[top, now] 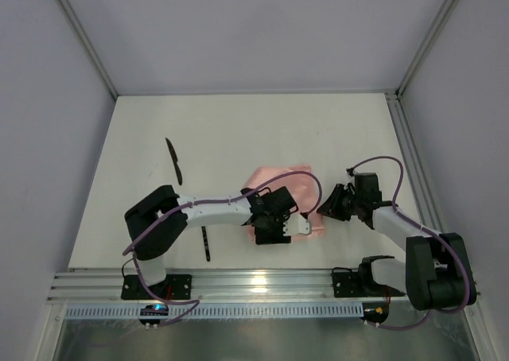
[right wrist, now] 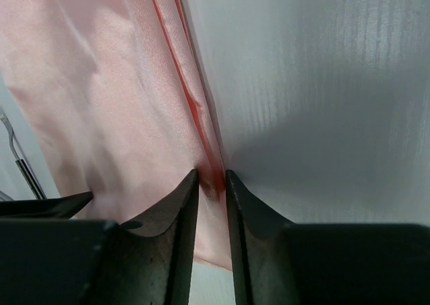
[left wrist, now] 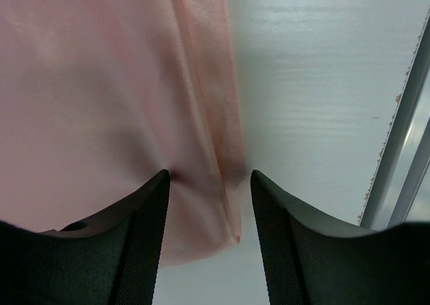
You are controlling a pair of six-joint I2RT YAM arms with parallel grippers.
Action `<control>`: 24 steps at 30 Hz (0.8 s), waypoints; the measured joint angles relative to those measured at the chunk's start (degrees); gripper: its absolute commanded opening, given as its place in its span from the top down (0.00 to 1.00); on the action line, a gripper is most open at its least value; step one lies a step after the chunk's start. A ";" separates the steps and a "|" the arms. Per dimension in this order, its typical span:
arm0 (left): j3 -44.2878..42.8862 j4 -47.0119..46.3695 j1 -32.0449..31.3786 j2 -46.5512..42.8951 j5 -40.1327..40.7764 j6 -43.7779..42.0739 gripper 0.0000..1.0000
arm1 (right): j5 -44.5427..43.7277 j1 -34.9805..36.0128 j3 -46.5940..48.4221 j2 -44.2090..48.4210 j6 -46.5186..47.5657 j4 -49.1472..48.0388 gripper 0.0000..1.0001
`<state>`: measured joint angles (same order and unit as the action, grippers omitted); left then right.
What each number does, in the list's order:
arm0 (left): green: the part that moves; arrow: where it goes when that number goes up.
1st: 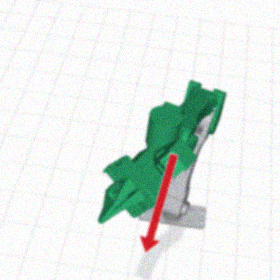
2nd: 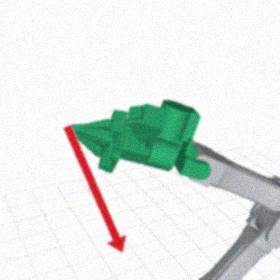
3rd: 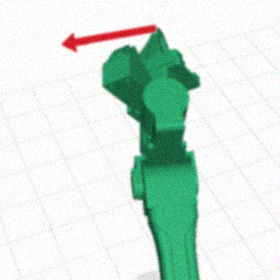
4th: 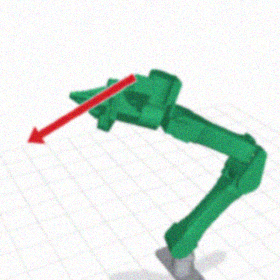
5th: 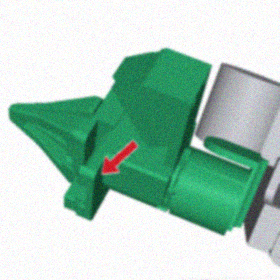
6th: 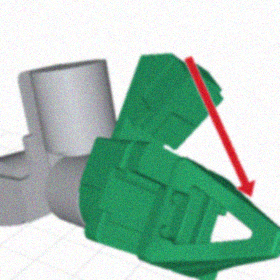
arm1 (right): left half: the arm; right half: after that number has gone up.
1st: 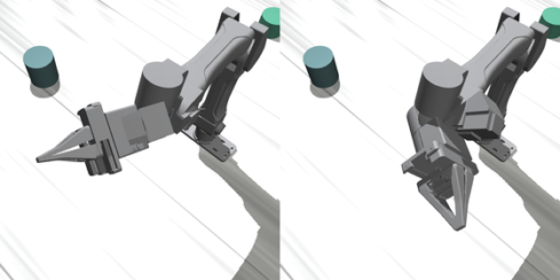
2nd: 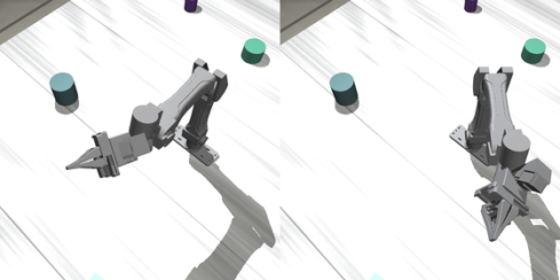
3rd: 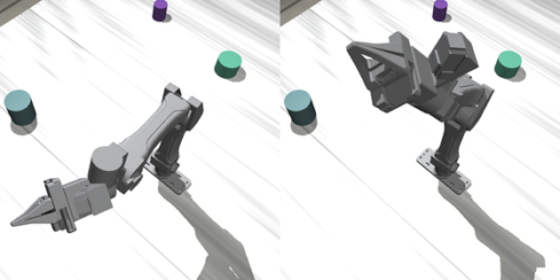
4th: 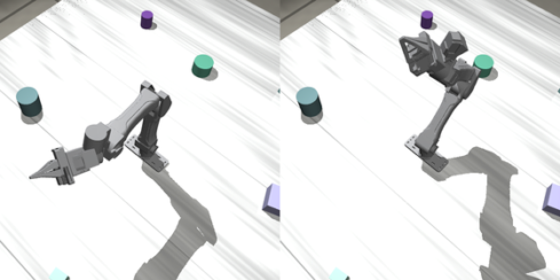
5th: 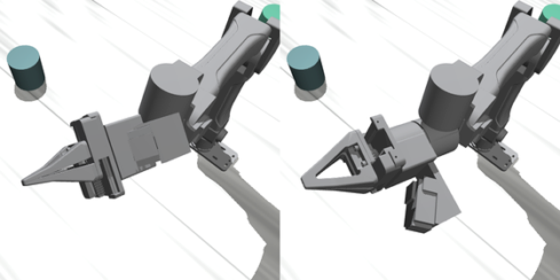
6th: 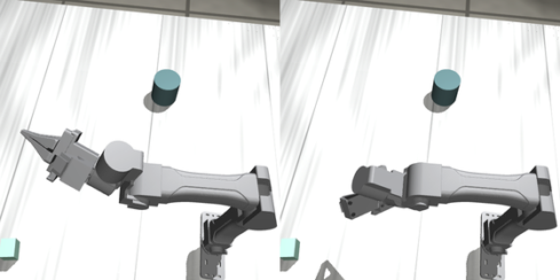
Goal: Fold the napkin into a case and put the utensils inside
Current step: Smooth out the lower triangle-folded napkin at the center of the board.
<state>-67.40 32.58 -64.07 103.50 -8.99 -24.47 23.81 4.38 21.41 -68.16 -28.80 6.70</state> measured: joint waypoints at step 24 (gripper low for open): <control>5.68 -13.64 9.99 -0.48 15.10 -14.84 0.52 | -0.55 1.66 12.13 -20.37 -7.65 -14.84 0.66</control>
<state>-61.71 18.94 -54.08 103.02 6.11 -39.31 23.27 6.04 33.54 -88.53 -36.45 -8.14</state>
